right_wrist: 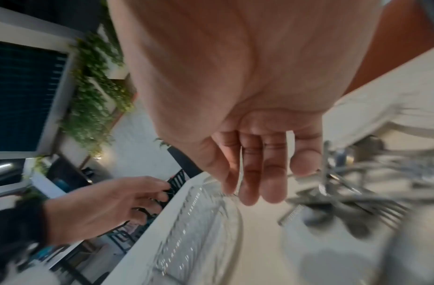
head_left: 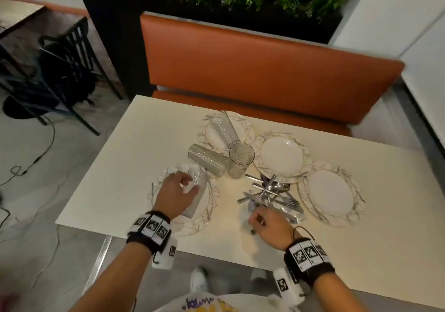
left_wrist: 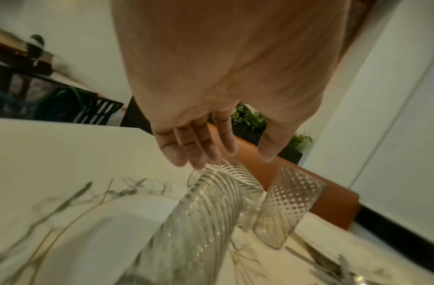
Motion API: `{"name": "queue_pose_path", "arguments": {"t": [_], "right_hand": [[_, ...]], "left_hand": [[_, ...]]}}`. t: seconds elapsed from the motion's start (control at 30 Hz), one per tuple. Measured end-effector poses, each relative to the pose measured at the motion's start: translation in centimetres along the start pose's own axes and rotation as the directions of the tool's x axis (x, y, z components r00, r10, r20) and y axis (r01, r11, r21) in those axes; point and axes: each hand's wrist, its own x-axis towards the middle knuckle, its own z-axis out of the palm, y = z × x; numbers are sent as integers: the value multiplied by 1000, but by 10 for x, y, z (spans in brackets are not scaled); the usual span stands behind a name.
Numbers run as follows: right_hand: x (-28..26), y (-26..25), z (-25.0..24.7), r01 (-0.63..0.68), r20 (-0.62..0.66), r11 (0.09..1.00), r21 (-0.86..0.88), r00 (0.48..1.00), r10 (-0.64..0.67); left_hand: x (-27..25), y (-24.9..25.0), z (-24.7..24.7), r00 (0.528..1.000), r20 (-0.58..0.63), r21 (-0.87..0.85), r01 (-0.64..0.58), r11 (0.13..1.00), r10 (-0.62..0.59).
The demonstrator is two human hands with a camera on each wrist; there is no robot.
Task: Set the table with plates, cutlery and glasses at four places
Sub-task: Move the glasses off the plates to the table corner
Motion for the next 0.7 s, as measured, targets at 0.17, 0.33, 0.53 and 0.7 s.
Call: {"name": "queue_pose_path", "arguments": {"t": [0.17, 0.33, 0.53, 0.7], "right_hand": [[46, -38, -38, 124, -99, 992, -16, 987, -125], [76, -61, -66, 198, -120, 970, -137, 969, -215], [112, -63, -84, 276, -220, 916, -290, 913, -344], [139, -62, -89, 194, -177, 855, -480, 934, -311]], "left_hand": [[52, 8, 10, 974, 130, 366, 127, 922, -186], [69, -5, 30, 941, 152, 508, 190, 840, -304], [67, -5, 31, 953, 118, 396, 211, 894, -277], [64, 11, 12, 975, 90, 279, 170, 945, -202]]}}
